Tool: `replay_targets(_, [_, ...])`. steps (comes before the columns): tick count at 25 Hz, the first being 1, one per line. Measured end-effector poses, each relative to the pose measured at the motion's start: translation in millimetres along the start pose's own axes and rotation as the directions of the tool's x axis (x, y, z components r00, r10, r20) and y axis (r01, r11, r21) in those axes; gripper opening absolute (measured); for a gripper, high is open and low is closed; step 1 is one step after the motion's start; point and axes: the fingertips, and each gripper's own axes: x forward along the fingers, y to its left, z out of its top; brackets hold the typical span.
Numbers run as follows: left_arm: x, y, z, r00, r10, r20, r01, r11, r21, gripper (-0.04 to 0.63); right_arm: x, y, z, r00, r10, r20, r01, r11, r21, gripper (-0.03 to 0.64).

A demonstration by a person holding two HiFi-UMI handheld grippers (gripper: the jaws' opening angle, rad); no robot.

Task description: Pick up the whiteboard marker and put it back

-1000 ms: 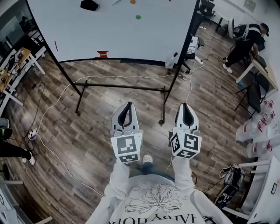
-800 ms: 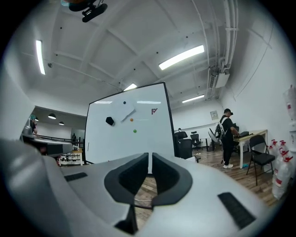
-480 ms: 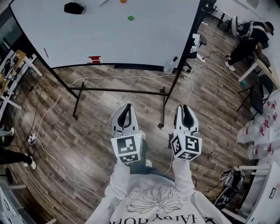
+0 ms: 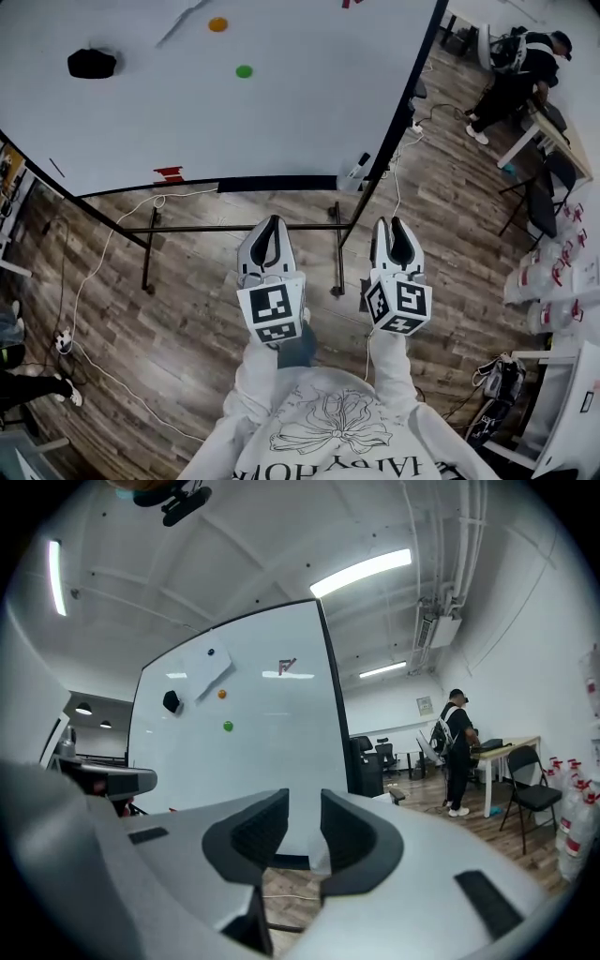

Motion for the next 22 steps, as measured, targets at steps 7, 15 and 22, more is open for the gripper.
replay_targets(7, [90.3, 9.3, 4.0, 0.997, -0.070, -0.020, 0.071, 0.997, 0.012, 0.007, 80.3, -12.8, -8.1, 0.999, -0.033, -0.043, 0.034, 0.999, 0.023, 0.129])
replay_targets(15, [141.8, 6.5, -20.0, 0.990, -0.111, -0.085, 0.112, 0.994, 0.004, 0.006, 127.0, -28.1, -33.4, 0.993, -0.051, -0.111, 0.055, 0.998, 0.039, 0.137])
replay_targets(22, [168.8, -0.8, -40.0, 0.985, -0.106, -0.138, 0.108, 0.994, 0.003, 0.007, 167.1, -42.7, -57.2, 0.984, -0.010, -0.178, 0.022, 0.998, 0.065, 0.141])
